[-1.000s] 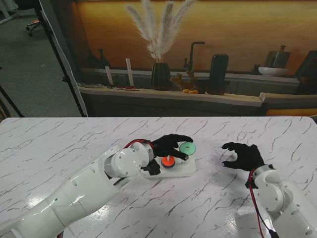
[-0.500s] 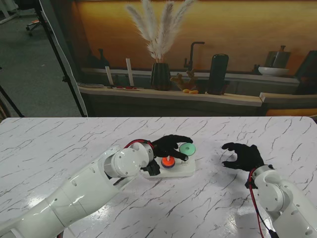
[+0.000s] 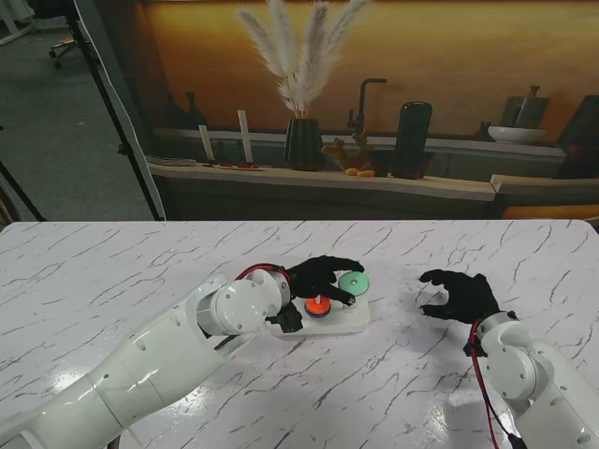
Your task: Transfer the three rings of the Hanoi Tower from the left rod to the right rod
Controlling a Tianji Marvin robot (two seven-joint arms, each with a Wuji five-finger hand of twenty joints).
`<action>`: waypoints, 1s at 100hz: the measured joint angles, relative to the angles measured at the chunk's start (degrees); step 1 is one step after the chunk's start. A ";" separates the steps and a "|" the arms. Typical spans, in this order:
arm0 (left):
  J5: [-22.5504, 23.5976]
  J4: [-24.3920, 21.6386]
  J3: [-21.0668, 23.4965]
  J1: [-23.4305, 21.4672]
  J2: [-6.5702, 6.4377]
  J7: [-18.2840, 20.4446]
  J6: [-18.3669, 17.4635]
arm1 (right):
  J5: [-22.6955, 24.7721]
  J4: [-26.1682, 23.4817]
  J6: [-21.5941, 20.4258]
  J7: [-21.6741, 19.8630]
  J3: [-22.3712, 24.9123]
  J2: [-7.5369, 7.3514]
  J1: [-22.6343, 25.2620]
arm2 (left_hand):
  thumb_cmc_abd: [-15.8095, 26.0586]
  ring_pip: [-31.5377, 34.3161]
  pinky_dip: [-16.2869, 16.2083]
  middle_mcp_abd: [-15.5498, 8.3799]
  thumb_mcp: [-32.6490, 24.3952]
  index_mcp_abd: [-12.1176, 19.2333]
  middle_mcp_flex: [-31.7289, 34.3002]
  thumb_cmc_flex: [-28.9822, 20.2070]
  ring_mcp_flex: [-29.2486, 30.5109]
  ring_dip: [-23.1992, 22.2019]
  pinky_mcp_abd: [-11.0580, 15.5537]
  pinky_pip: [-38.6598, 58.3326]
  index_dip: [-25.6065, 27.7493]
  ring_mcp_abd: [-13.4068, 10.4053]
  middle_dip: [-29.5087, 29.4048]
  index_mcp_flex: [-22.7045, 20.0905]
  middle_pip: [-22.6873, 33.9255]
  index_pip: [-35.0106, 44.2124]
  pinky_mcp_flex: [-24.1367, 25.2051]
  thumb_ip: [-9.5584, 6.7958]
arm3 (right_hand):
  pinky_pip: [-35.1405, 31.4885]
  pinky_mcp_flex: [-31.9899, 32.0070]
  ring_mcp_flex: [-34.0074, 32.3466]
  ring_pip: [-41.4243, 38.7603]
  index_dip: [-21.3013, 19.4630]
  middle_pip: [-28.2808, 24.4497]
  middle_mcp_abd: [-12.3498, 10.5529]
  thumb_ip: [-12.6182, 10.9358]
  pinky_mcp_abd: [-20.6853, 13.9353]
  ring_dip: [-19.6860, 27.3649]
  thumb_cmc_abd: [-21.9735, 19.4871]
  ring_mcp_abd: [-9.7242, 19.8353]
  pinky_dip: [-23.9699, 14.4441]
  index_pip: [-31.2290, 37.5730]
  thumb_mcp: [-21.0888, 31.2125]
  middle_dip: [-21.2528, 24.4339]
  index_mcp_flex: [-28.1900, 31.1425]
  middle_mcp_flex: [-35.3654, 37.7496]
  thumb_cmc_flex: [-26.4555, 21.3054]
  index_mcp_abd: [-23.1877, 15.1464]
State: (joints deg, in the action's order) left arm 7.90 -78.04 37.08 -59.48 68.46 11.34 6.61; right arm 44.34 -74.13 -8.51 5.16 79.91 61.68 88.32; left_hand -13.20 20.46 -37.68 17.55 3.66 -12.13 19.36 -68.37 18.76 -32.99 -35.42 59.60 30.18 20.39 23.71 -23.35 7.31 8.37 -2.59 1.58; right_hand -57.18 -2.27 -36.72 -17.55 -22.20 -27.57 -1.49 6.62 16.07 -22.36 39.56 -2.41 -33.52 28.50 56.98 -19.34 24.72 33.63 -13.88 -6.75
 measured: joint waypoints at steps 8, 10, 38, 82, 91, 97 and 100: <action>-0.10 0.19 -0.16 0.10 0.04 -0.05 0.00 | 0.04 0.00 0.00 -0.01 0.06 0.00 0.01 | 0.00 0.00 0.00 0.00 0.00 0.00 0.00 0.00 0.00 0.00 0.00 0.00 0.00 0.00 0.00 0.00 0.00 -0.02 0.00 0.00 | 0.00 0.00 0.00 -0.01 0.00 0.00 0.00 0.00 0.00 0.00 0.00 0.00 0.00 0.00 0.00 0.00 0.00 0.00 0.00 0.00; -0.14 0.24 -0.20 0.12 0.05 -0.05 0.00 | 0.06 0.00 0.00 -0.01 0.07 0.00 0.01 | 0.00 0.00 0.00 0.00 0.00 0.00 0.00 0.00 0.00 0.00 0.00 0.00 0.00 0.00 0.00 0.00 0.00 -0.02 0.00 0.00 | 0.00 0.00 0.00 -0.02 0.00 0.00 0.00 0.00 0.00 0.00 0.00 0.00 0.00 0.00 0.00 0.00 0.00 0.00 0.00 0.00; -0.20 0.76 -0.49 0.34 0.15 -0.04 -0.04 | 0.09 0.00 -0.03 -0.01 0.09 -0.04 0.01 | 0.01 0.01 -0.07 0.00 0.00 0.00 0.00 0.00 0.00 -0.02 0.00 0.29 0.01 0.00 0.00 0.00 0.00 -0.27 -0.02 0.00 | -0.01 0.00 0.00 -0.51 0.00 -0.01 0.00 0.00 0.00 0.00 0.00 0.00 0.00 0.01 0.01 0.00 0.00 0.00 0.00 0.00; 0.14 1.69 -0.86 0.59 0.38 -0.39 -0.75 | 0.12 0.20 -0.03 -0.08 -0.05 -0.08 -0.02 | -0.02 0.03 -1.40 0.00 0.00 0.02 0.00 -0.99 0.00 -0.27 0.87 1.81 -3.48 0.00 0.00 0.00 0.00 -0.84 0.62 -0.07 | -0.04 0.00 0.00 -0.53 0.00 -0.04 0.00 0.00 0.00 0.00 0.01 0.01 0.00 0.72 0.31 0.00 0.49 0.00 0.00 0.01; 0.48 1.93 -1.05 0.73 0.38 -0.40 -1.25 | 0.10 0.22 -0.01 -0.09 -0.08 -0.08 -0.02 | -1.45 0.03 -1.40 0.00 -0.88 0.05 -0.01 -1.11 0.00 -0.27 0.93 2.00 -3.61 0.00 0.00 0.00 0.00 -0.85 0.65 -1.40 | -0.04 0.00 0.00 -0.53 0.00 -0.04 0.00 0.00 0.00 0.00 0.02 0.01 0.00 0.71 0.58 0.00 0.49 0.00 0.00 0.01; 0.70 2.05 -1.12 0.79 0.38 -0.48 -1.54 | 0.05 0.24 0.01 -0.10 -0.11 -0.08 -0.02 | -2.26 0.03 -1.40 0.00 -1.52 0.06 -0.03 -1.47 0.00 -0.27 1.13 2.00 -4.19 0.00 0.00 0.04 0.00 -0.85 0.72 -1.45 | -0.04 0.00 0.00 -0.53 0.00 -0.04 0.00 0.00 0.00 0.00 0.02 0.01 0.00 0.71 0.58 0.00 0.49 0.00 0.00 0.01; 0.82 2.11 -1.15 0.80 0.39 -0.56 -1.67 | 0.05 0.25 0.01 -0.10 -0.12 -0.08 -0.02 | -2.81 -0.03 -1.04 0.00 -2.05 0.06 -0.04 -1.50 0.00 -0.27 1.40 2.00 -4.27 0.00 0.00 0.07 0.00 -0.85 0.95 -2.02 | -0.04 0.00 0.00 -0.53 0.00 -0.04 0.00 0.00 0.00 0.00 0.02 0.01 0.00 0.71 0.58 0.00 0.49 0.00 0.00 0.01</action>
State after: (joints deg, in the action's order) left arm 8.71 -75.93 35.93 -58.68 68.85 10.78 4.95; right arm 44.39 -73.88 -8.50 5.06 79.79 61.60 88.30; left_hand -16.01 20.43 -38.72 17.55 1.61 -12.07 19.32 -69.88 18.76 -33.26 -34.03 61.60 25.91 20.39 23.71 -23.28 7.31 7.52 -1.64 -0.44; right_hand -57.21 -2.27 -36.72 -18.08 -22.20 -27.61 -1.49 6.62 16.07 -22.36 39.58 -2.40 -33.52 29.21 57.56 -19.34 25.21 33.63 -13.88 -6.74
